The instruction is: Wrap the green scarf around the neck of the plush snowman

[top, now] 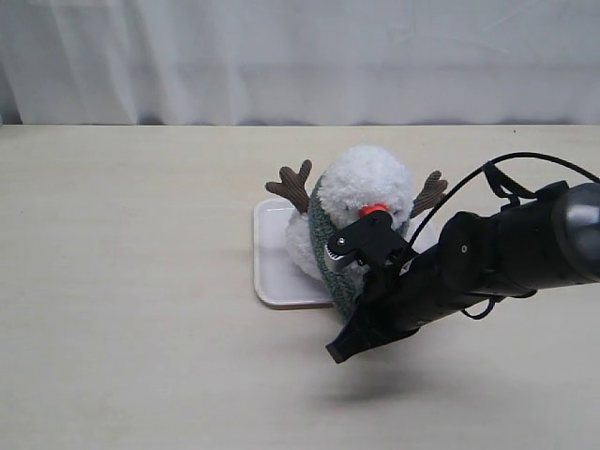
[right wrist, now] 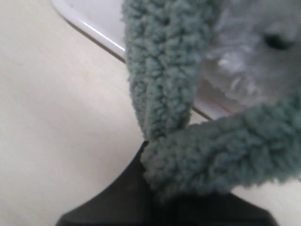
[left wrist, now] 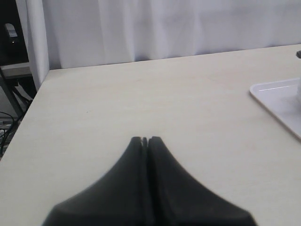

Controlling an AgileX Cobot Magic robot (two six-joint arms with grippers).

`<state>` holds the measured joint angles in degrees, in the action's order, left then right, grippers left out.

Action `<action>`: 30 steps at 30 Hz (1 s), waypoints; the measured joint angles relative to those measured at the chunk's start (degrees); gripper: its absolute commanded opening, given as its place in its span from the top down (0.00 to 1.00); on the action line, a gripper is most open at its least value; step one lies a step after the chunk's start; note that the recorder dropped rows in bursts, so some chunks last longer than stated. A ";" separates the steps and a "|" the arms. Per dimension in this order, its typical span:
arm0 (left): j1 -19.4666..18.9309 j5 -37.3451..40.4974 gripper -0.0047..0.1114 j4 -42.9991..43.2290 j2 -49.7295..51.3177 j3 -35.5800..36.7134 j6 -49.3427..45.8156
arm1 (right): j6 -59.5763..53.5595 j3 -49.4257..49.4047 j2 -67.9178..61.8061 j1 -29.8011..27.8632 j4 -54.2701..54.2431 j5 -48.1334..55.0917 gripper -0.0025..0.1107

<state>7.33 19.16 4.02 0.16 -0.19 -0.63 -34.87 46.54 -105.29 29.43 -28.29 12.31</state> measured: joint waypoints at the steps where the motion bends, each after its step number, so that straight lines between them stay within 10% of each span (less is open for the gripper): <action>1: 0.00 0.00 0.96 0.00 0.00 0.00 0.00 | 0.00 0.00 0.00 0.00 0.00 0.00 0.94; 30: 0.00 0.00 0.96 0.00 0.00 0.00 0.00 | 1.09 -1.18 -1.04 0.00 0.00 -2.02 0.94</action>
<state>7.33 19.16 4.02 0.16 -0.19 -0.63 -33.78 45.35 -106.33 29.43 -28.29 10.29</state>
